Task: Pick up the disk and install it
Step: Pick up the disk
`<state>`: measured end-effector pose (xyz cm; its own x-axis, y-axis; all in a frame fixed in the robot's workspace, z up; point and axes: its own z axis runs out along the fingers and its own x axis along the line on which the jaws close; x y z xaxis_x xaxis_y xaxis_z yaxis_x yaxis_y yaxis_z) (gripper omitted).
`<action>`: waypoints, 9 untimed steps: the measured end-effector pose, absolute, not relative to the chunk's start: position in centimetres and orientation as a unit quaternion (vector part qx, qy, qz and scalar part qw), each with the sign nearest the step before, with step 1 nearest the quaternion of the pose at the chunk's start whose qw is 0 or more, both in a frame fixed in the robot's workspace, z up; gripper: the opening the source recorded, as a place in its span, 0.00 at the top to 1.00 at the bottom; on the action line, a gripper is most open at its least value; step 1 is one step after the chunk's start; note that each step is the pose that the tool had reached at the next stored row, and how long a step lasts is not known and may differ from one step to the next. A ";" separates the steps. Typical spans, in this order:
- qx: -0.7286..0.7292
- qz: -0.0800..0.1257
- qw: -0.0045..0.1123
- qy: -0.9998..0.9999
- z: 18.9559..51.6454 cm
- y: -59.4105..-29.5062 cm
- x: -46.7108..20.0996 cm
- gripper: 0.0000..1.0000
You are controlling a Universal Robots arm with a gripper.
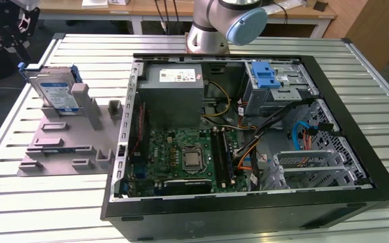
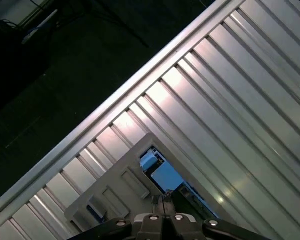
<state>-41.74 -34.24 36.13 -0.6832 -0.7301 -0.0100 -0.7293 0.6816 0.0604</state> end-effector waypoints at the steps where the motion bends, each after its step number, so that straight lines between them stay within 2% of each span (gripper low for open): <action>1: 0.406 -0.030 0.008 -0.913 36.1 -34.2 -41.7 0.89; 9: 0.469 -0.028 0.007 -0.883 35.8 -34.2 -41.7 0.89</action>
<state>-41.74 -34.24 35.84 -0.5594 -0.8288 -0.0140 -0.8280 0.5579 0.0554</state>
